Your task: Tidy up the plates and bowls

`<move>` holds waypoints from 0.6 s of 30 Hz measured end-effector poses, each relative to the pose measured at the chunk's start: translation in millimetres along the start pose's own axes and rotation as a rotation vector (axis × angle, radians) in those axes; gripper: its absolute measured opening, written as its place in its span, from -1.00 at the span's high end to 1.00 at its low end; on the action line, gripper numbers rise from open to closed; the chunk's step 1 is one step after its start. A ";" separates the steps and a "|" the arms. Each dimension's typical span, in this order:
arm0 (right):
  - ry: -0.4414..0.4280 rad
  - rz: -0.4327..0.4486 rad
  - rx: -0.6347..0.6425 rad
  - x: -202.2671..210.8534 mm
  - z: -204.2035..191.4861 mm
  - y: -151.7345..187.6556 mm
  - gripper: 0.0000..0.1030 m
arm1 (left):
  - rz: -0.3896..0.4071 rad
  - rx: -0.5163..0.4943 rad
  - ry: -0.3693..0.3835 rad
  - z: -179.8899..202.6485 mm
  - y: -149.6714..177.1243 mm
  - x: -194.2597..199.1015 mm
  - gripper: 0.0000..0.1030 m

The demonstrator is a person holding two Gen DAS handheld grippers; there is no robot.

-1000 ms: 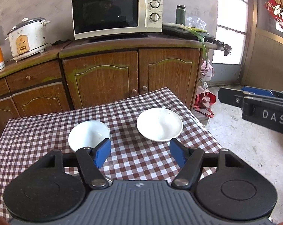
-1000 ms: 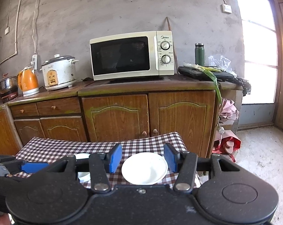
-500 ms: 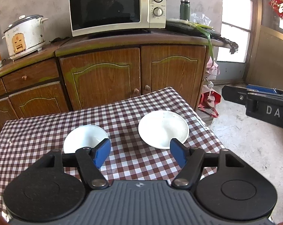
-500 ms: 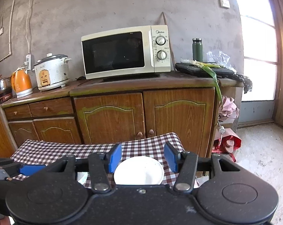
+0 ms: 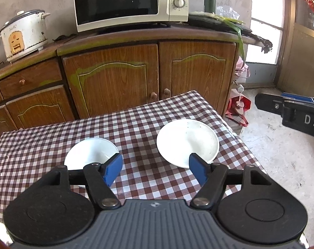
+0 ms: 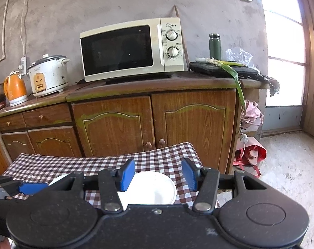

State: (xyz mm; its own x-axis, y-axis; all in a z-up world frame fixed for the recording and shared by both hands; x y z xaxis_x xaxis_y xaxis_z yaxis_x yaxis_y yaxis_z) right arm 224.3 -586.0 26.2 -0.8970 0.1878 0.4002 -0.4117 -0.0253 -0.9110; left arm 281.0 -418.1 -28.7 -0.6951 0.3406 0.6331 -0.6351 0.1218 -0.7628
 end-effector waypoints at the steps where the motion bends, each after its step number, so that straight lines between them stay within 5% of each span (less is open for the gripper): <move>1: -0.001 -0.003 -0.004 -3.1 0.7 0.6 -0.21 | 0.000 -0.001 -0.003 -0.2 -0.3 -2.6 -0.40; 18: 0.005 -0.066 -0.037 -53.3 14.3 24.9 -0.21 | -0.055 0.013 -0.014 1.5 4.1 -54.6 -0.41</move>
State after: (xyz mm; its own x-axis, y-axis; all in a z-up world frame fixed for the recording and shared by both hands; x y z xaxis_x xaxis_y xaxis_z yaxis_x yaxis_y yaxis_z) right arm 259.6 -610.6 -16.3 -0.8672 0.1931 0.4590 -0.4636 0.0233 -0.8857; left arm 315.8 -437.5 -66.2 -0.6640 0.3205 0.6756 -0.6763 0.1280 -0.7254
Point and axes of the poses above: each gripper's, at about its wrist camera, not at the fingertips, and x roughly against the way its jaws point, z to its right, y to its underside, the point moved 10 cm from there along -x, roughly the way its jaws point, and after that the axes turned 14 degrees about x, right-handed, at the moved point
